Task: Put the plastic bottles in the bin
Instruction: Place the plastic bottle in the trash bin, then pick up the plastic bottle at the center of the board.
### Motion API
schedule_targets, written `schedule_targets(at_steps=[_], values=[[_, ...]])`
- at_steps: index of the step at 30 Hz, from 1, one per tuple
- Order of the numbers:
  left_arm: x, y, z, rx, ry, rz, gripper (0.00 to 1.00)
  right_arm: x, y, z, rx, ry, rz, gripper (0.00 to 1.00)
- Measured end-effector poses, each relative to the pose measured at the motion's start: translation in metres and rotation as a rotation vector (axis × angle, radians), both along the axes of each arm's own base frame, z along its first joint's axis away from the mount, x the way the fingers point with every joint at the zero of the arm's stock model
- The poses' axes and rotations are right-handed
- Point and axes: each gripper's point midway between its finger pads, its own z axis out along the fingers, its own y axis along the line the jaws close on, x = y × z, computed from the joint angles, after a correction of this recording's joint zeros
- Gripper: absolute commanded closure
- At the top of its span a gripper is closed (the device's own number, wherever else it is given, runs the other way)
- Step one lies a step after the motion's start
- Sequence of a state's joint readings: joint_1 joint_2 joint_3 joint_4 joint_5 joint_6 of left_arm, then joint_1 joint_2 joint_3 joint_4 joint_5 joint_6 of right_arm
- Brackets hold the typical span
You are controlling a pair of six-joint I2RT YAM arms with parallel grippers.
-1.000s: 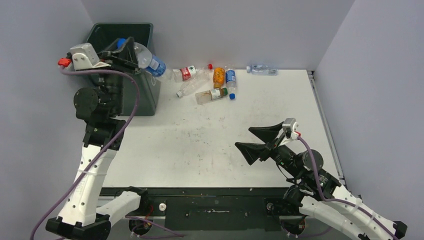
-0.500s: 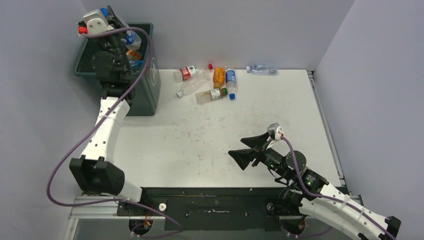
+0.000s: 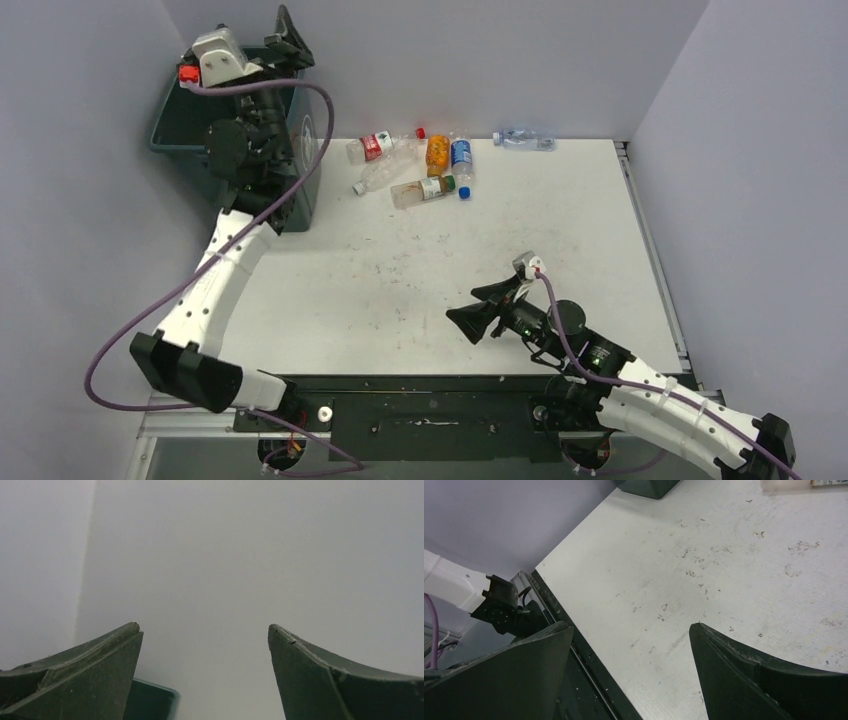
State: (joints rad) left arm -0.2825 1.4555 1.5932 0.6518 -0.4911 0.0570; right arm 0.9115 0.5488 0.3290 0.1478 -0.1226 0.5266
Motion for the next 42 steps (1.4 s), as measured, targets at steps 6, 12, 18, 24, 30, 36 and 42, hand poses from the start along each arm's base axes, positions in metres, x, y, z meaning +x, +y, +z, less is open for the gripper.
schedule_targets(at_steps=[6, 12, 18, 24, 30, 36, 42], values=[[-0.085, -0.068, 0.016, -0.033, -0.03, -0.321, 0.04, 0.016, -0.005, -0.003, -0.005, 0.018, -0.094, 0.1], [-0.123, -0.133, -0.042, -0.074, 0.139, -0.687, 0.04, 0.047, -0.023, 0.018, 0.02, 0.006, -0.299, 0.1], [-0.108, -0.181, -0.206, -0.038, 0.612, -0.777, 0.04, 0.09, -0.046, 0.018, -0.027, 0.014, -0.546, 0.1], [-0.12, -0.165, -0.295, -0.022, 0.883, -0.698, 0.04, 0.157, -0.096, -0.004, -0.003, 0.106, -0.793, 0.1], [-0.151, -0.163, -0.275, -0.215, 0.838, -0.828, 0.04, 0.194, -0.104, -0.038, 0.004, 0.191, -0.875, 0.1], [-0.188, -0.197, -0.249, -0.379, 0.857, -1.027, 0.04, 0.251, -0.093, -0.06, 0.011, 0.221, -0.917, 0.1], [-0.209, -0.213, -0.255, -0.433, 0.93, -1.088, 0.04, 0.322, -0.061, -0.109, -0.026, 0.27, -0.87, 0.1]])
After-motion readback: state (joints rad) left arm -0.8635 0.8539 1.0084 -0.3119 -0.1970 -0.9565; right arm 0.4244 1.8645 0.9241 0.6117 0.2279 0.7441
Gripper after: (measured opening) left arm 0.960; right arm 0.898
